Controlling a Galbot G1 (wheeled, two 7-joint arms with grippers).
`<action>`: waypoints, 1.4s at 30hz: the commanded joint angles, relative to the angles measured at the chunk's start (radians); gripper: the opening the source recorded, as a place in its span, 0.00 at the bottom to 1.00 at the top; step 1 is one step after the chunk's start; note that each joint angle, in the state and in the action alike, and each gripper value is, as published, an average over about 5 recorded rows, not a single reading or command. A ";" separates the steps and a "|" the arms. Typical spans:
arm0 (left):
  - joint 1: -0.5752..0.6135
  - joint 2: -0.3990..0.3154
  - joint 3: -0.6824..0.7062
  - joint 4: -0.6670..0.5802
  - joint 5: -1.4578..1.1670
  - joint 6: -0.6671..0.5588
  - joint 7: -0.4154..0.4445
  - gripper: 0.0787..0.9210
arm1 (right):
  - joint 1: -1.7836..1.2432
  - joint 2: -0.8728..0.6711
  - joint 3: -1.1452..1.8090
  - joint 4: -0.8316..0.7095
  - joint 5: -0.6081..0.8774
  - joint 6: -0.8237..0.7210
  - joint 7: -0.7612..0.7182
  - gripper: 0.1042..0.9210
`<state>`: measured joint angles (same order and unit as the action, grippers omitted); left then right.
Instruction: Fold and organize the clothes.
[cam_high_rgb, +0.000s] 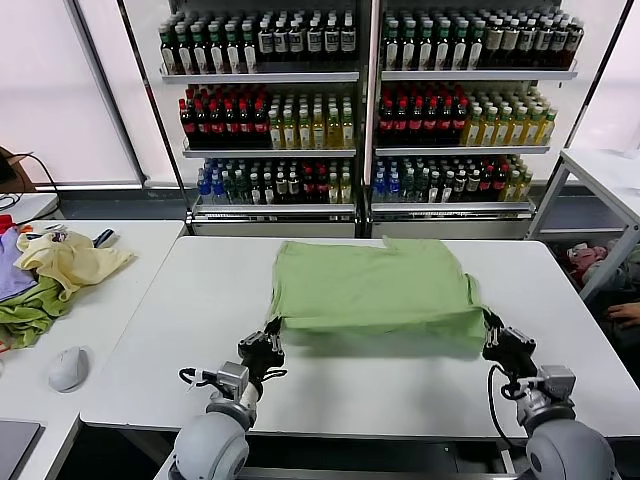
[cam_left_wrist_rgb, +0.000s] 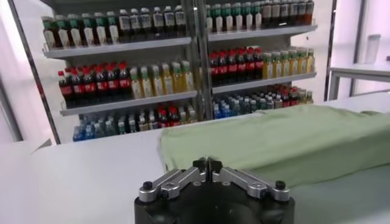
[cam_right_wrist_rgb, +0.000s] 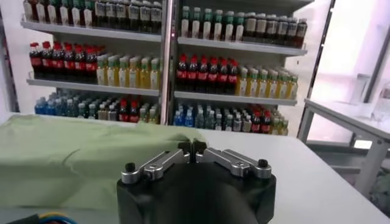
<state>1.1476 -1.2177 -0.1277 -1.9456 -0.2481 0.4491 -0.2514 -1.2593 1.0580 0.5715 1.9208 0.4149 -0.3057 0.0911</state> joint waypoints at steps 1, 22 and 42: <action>-0.172 -0.024 0.053 0.190 0.034 0.020 -0.034 0.02 | 0.160 -0.015 -0.083 -0.148 -0.024 -0.001 0.000 0.02; -0.237 -0.025 0.109 0.289 0.112 0.034 -0.039 0.14 | 0.188 0.046 -0.138 -0.211 -0.139 -0.016 -0.042 0.26; -0.191 -0.020 0.070 0.260 0.016 0.076 -0.049 0.82 | 0.062 0.027 0.035 -0.168 0.052 -0.109 0.033 0.87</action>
<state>0.9737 -1.2373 -0.0582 -1.7046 -0.1842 0.5093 -0.2991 -1.1723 1.0879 0.5636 1.7696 0.3992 -0.3420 0.1031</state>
